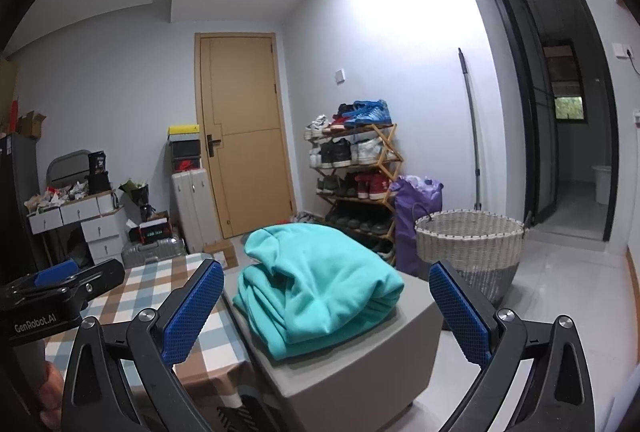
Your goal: Fold large clothes
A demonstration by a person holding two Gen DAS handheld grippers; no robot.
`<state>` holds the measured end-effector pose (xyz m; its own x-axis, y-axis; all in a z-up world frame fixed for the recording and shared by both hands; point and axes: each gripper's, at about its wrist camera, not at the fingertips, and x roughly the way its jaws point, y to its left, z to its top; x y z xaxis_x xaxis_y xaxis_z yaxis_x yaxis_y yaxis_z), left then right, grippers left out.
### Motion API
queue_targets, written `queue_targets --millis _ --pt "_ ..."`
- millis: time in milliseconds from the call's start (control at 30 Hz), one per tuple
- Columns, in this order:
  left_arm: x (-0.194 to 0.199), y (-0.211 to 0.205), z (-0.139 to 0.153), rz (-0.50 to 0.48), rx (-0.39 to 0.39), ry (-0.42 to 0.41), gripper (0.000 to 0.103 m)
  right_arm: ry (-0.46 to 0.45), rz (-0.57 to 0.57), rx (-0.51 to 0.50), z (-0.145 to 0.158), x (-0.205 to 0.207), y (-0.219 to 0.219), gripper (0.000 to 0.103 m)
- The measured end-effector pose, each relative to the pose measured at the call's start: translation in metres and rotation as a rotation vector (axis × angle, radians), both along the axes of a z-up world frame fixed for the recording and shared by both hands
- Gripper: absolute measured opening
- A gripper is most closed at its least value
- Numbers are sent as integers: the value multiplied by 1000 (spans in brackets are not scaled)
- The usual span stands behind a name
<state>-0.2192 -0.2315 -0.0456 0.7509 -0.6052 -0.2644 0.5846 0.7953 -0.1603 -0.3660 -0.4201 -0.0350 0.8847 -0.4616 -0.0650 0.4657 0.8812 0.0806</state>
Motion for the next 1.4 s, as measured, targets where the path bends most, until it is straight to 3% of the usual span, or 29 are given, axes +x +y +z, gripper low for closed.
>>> queue_targets --millis 1400 --pt "-4 -4 0 -9 -11 5 102 12 24 -13 -2 3 0 103"
